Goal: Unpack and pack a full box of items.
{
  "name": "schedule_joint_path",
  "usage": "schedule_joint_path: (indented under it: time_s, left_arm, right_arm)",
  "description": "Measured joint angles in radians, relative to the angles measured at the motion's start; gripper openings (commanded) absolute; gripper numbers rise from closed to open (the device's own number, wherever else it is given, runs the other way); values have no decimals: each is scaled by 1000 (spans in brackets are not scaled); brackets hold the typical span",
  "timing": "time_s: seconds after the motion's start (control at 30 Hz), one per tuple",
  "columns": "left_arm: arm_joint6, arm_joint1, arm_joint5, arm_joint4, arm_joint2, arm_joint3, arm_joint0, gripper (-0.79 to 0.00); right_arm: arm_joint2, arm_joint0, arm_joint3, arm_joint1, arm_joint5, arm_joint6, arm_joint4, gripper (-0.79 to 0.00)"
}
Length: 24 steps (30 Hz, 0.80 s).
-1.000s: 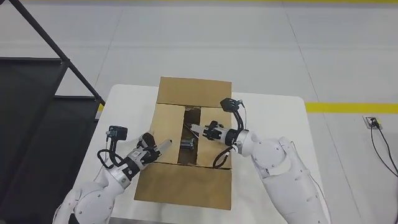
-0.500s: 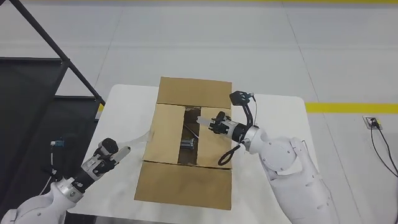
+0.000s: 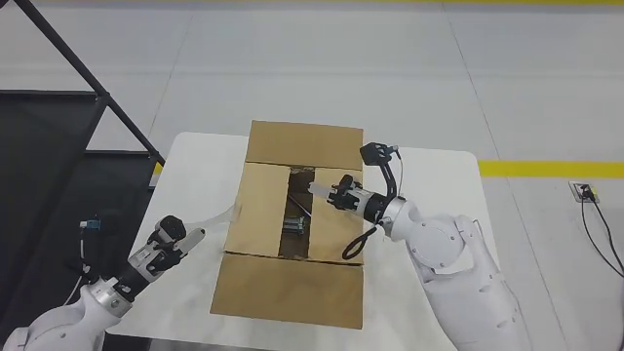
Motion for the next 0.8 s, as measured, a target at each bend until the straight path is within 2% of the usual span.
schedule_joint_path:
  time_s: [0.17, 0.3, 0.53, 0.63, 0.8]
  left_arm:
    - [0, 0, 0, 0, 0, 0, 0, 0]
    - [-13, 1, -15, -2, 15, 8, 14, 0]
    - [-168, 18, -120, -61, 23, 59, 47, 0]
    - [-301, 30, -152, -177, 32, 102, 53, 0]
    - [-458, 48, -150, -258, 43, 181, 30, 0]
  right_arm:
    - [-1, -4, -1, 0, -2, -6, 1, 0]
    - [-3, -29, -22, -1, -7, -80, 16, 0]
    - [32, -62, -57, 4, -54, -189, 57, 0]
    - [54, -58, -52, 8, -76, -192, 84, 0]
    - [67, -42, -48, 14, -102, -171, 96, 0]
